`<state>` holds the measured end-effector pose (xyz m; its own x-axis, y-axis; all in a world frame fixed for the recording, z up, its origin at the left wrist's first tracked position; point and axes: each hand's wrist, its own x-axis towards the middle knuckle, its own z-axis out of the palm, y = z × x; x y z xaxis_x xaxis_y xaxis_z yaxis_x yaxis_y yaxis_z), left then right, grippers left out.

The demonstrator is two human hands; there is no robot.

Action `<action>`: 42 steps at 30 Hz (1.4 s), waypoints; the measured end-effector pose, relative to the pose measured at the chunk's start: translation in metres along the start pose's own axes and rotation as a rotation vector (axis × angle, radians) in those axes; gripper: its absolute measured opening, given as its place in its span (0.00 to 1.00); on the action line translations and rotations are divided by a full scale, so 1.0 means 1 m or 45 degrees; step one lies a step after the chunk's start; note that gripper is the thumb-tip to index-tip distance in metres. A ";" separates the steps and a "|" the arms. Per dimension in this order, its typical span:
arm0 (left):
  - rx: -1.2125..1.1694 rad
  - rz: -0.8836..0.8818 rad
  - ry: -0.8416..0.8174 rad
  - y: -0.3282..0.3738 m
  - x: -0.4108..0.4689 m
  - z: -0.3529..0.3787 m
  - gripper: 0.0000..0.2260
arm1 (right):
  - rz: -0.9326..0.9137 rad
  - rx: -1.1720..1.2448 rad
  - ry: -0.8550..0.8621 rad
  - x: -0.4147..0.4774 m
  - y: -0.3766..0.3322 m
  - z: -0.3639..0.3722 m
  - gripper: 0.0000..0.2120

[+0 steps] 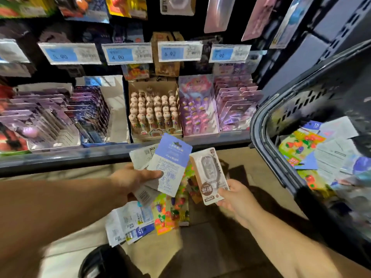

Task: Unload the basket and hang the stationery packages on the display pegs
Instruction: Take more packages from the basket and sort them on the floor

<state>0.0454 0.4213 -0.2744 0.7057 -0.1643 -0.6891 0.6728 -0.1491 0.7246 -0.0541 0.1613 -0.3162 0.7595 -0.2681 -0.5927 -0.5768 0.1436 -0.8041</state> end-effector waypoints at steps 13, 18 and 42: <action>-0.283 -0.003 0.146 -0.067 0.055 0.126 0.17 | 0.346 0.111 0.283 0.016 0.080 -0.070 0.10; -0.255 -0.064 0.081 -0.074 0.062 0.130 0.16 | 0.374 0.299 0.400 0.019 0.090 -0.072 0.09; -0.319 -0.143 -0.089 -0.105 0.049 0.147 0.16 | 0.087 0.097 0.162 0.022 0.055 -0.031 0.12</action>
<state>-0.0234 0.2856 -0.3836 0.6124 -0.2284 -0.7568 0.7860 0.0741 0.6137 -0.0787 0.1335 -0.3725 0.6722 -0.3726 -0.6397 -0.5980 0.2361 -0.7659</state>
